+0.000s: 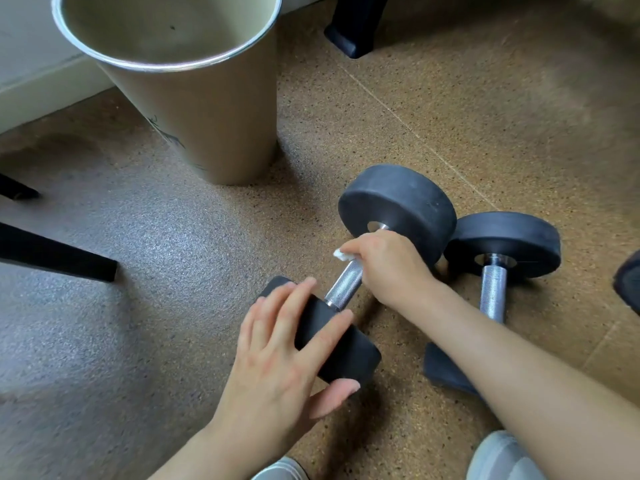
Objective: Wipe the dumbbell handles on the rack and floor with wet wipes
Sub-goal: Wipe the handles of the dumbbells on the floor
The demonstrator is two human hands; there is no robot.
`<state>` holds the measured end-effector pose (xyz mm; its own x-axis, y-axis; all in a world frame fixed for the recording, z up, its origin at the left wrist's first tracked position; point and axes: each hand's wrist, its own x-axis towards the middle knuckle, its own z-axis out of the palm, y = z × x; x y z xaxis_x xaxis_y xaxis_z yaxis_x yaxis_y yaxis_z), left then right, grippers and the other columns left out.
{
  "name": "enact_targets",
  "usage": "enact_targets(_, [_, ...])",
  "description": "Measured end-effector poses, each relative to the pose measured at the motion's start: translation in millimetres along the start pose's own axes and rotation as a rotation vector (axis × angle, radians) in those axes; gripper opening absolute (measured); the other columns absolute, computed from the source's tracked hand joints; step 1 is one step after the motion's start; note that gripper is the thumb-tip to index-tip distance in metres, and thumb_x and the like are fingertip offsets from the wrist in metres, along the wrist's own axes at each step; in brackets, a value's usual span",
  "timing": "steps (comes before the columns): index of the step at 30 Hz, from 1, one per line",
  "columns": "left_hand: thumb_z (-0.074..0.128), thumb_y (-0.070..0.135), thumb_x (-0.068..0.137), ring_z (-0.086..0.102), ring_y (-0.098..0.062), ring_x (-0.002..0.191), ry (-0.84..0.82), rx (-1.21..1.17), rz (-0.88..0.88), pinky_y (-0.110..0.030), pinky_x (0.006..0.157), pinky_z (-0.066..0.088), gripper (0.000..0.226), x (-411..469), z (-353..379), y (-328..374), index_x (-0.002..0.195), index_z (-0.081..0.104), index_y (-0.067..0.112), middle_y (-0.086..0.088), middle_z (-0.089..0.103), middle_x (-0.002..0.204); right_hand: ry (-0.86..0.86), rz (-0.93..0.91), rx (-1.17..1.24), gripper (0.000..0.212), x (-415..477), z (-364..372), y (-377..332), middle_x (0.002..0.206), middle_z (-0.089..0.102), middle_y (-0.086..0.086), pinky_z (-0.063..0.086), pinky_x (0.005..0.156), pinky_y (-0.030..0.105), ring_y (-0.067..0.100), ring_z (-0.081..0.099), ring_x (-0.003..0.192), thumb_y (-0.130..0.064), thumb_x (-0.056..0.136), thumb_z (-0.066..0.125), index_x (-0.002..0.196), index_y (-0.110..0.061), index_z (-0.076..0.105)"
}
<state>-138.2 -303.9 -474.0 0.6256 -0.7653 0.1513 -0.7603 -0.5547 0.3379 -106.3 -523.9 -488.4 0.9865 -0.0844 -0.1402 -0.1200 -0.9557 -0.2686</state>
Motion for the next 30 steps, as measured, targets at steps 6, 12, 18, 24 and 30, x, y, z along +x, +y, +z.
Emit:
enact_targets(6, [0.048,0.071,0.085,0.039,-0.037,0.135,-0.113,-0.025,-0.046,-0.05,0.105,0.04,0.065,2.3,-7.7,-6.1,0.139,0.045,0.036,-0.019,0.039,0.148,0.014,-0.272,0.064,0.027,-3.6,13.6,2.4,0.071,0.068,0.001,0.053,0.056,0.037,0.028,0.058,0.067,-0.001,0.062,0.069,0.081,-0.018,0.074])
enact_targets(12, [0.051,0.072,0.081,0.038,-0.031,0.138,-0.162,-0.092,-0.104,-0.034,0.113,0.026,0.066,6.8,-16.8,-21.5,0.139,0.046,0.04,-0.013,0.038,0.151,0.172,-0.322,0.003,0.021,-7.5,23.8,-7.2,0.075,0.063,0.004,0.051,0.054,0.031,0.03,0.058,0.066,-0.007,0.073,0.051,0.076,-0.012,0.071])
enact_targets(18, [0.047,0.07,0.084,0.038,-0.034,0.138,-0.163,-0.01,-0.062,-0.043,0.11,0.033,0.069,6.7,-18.4,-23.7,0.143,0.038,0.036,-0.017,0.036,0.151,-0.233,-0.532,-0.326,0.031,3.8,-8.2,-4.6,0.106,0.059,-0.001,0.049,0.077,0.032,0.022,0.052,0.094,-0.007,0.085,0.051,0.113,-0.016,0.061])
enact_targets(24, [0.054,0.07,0.078,0.049,-0.041,0.128,-0.141,0.093,-0.007,-0.054,0.095,0.049,0.069,5.2,-6.4,-7.2,0.135,0.049,0.031,-0.025,0.045,0.143,0.058,-0.26,-0.461,0.025,11.5,-1.1,17.4,0.058,0.055,0.0,0.029,0.046,0.022,0.022,0.052,0.054,-0.004,0.049,0.084,0.056,-0.016,0.063])
enact_targets(30, [0.054,0.068,0.081,0.048,-0.043,0.128,-0.102,0.15,0.063,-0.052,0.096,0.047,0.066,0.1,0.0,4.1,0.134,0.055,0.029,-0.027,0.046,0.142,0.148,-0.497,-0.425,0.02,-2.9,13.7,9.2,0.053,0.051,0.001,0.033,0.056,0.028,0.023,0.049,0.053,-0.002,0.065,0.057,0.051,-0.015,0.055])
